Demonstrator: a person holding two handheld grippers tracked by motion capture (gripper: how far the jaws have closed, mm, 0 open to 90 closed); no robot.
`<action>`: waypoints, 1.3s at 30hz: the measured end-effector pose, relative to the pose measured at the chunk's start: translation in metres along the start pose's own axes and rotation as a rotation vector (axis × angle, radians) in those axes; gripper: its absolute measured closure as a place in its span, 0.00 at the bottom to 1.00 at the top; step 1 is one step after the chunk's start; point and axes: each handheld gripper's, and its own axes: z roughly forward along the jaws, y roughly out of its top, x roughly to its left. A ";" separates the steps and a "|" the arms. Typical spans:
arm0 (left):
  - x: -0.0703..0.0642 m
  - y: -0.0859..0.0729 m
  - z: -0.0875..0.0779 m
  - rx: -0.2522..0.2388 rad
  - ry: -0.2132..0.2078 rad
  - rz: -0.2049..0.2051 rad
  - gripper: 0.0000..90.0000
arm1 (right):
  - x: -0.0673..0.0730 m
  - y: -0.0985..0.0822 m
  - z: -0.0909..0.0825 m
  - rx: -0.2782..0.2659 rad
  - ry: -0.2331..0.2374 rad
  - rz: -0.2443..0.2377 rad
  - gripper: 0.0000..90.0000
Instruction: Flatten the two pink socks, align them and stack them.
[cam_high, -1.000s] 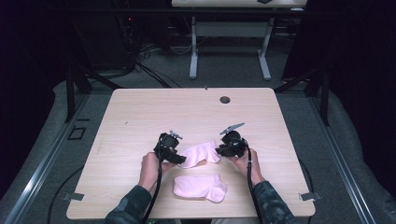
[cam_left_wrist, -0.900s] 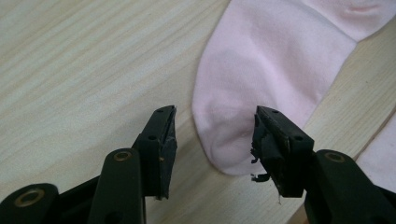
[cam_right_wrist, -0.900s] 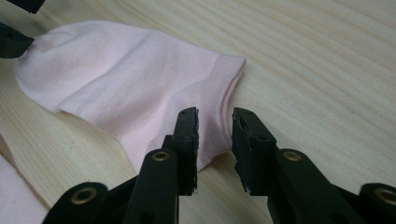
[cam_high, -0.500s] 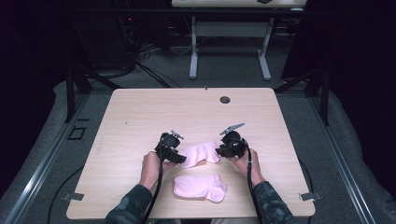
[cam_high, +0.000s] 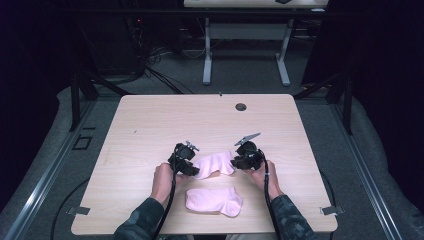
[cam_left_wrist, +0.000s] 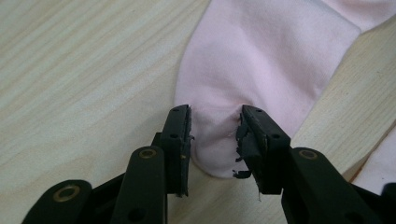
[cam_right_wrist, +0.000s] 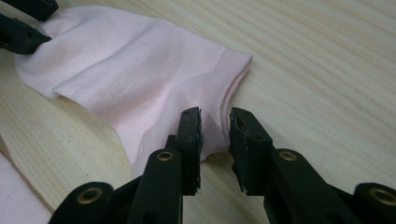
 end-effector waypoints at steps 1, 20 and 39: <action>0.000 -0.001 0.000 0.004 0.002 0.004 0.72 | 0.001 0.000 0.000 0.011 -0.002 -0.013 0.84; 0.002 -0.005 -0.004 -0.045 0.011 0.039 0.96 | 0.000 -0.004 -0.006 -0.032 0.028 0.019 0.95; -0.007 -0.016 -0.076 -0.154 -0.132 0.020 0.96 | 0.014 -0.014 -0.077 -0.130 0.098 0.019 0.95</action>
